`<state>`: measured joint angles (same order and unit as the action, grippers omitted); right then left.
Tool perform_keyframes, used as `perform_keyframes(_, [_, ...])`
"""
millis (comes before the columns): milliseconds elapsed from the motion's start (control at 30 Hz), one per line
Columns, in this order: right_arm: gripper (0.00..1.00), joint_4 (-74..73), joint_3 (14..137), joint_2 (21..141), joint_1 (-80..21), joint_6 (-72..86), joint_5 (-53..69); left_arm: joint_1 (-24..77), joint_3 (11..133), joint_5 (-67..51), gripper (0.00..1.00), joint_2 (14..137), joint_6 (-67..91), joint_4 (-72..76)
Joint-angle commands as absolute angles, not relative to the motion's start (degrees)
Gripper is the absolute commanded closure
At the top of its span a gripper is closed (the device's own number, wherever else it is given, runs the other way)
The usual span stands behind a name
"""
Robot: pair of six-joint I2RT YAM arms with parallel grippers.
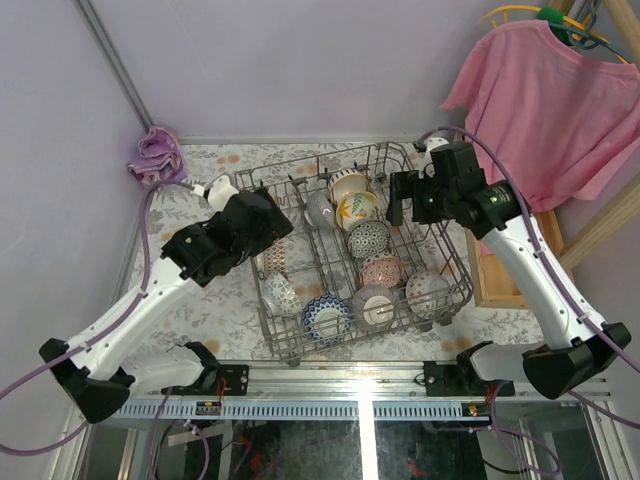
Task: Load the bowls into the dish rack
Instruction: Reset both arms
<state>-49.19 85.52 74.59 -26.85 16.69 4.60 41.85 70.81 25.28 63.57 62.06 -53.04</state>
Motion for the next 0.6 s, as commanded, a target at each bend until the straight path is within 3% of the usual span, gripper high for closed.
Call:
perform_keyframes(0, [0.01, -52.65, 86.59, 73.81, -24.41, 14.19, -7.07, 38.70, 73.74, 27.01, 0.00, 65.96, 50.38, -46.12])
perform_keyframes(133, [0.01, -53.08, 86.24, 69.69, -24.12, 16.56, -11.84, 38.06, 72.68, 33.88, 0.00, 65.38, 45.18, -44.88])
perform_keyframes(333, [0.01, -51.53, 84.61, 63.31, -24.16, 19.73, -15.87, 37.10, 62.15, 29.98, 0.00, 57.01, 34.07, -31.31])
perform_keyframes(567, [0.01, -50.71, 83.48, 59.47, -24.12, 24.78, -21.29, 36.94, 58.48, 26.58, 0.00, 52.71, 30.77, -30.61])
